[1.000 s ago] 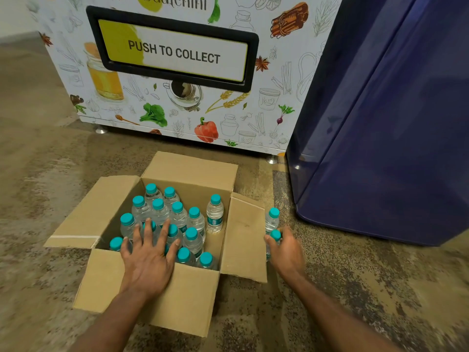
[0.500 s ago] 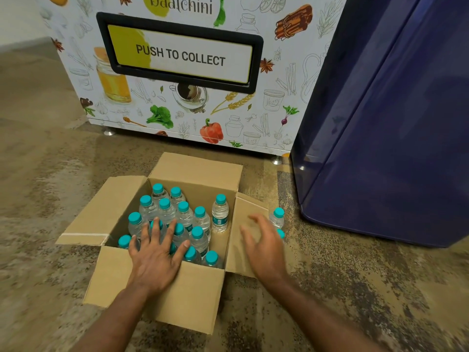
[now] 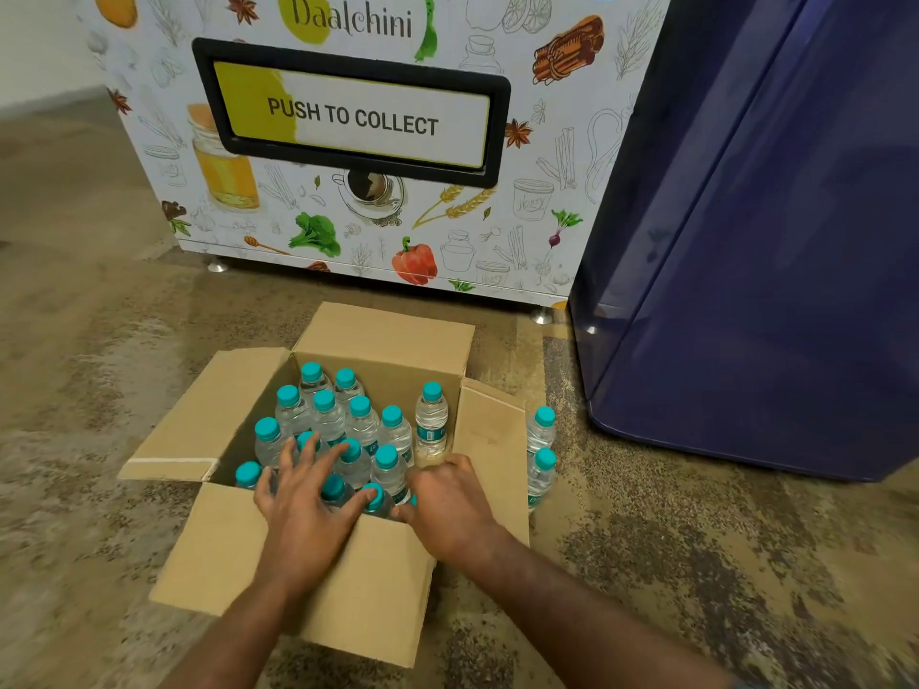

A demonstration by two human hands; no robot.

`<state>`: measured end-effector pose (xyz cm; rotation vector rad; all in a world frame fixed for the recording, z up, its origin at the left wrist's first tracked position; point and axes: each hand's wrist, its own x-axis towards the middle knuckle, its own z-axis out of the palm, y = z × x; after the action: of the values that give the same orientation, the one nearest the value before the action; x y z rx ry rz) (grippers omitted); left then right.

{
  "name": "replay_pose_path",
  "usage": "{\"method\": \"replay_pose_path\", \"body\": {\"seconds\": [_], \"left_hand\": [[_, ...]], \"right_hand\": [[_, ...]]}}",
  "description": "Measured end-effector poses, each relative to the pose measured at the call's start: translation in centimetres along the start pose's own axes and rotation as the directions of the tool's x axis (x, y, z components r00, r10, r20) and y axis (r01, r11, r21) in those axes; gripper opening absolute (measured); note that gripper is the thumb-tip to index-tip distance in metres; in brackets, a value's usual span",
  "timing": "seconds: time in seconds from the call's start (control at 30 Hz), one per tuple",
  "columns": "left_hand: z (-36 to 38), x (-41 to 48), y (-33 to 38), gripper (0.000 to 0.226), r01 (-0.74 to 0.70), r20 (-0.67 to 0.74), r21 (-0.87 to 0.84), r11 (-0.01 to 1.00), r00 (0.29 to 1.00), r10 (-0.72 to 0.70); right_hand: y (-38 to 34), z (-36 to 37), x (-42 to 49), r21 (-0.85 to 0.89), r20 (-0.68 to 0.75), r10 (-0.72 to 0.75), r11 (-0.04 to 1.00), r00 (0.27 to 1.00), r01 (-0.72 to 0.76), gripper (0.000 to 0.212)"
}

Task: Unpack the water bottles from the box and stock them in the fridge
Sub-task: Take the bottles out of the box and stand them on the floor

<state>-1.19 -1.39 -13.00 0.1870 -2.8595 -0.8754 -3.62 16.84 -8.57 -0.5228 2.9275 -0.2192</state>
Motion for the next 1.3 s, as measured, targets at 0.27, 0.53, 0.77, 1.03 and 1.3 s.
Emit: {"method": "replay_pose_path", "body": {"seconds": [0.27,0.53,0.77,1.03,1.3], "left_hand": [[1.1,-0.5,2.9,0.047,0.002,-0.074,0.303,0.953,0.997,0.021],[0.5,-0.8,4.2,0.048,0.088,-0.032,0.321,0.943,0.996,-0.083],[0.2,-0.5,6.2,0.042,0.18,0.054,0.42,0.889,0.973,-0.223],[0.6,-1.3,6.2,0.034,0.195,-0.019,0.224,0.955,0.98,-0.196],[-4.0,0.2,10.5,0.029,0.075,-0.088,-0.041,0.996,0.993,-0.078]], "right_hand": [[0.7,0.4,0.4,-0.198,-0.06,-0.068,0.979,0.996,0.054,0.046],[1.3,0.0,0.0,-0.146,-0.021,-0.068,0.987,0.997,0.064,0.049],[1.4,-0.1,0.0,-0.089,-0.012,-0.042,0.995,0.999,0.04,0.045],[2.1,0.4,-1.8,0.171,-0.186,-0.011,0.984,0.982,0.043,0.037],[2.5,-3.4,-4.2,0.659,-0.34,0.239,0.751,0.91,0.049,0.026]]}}
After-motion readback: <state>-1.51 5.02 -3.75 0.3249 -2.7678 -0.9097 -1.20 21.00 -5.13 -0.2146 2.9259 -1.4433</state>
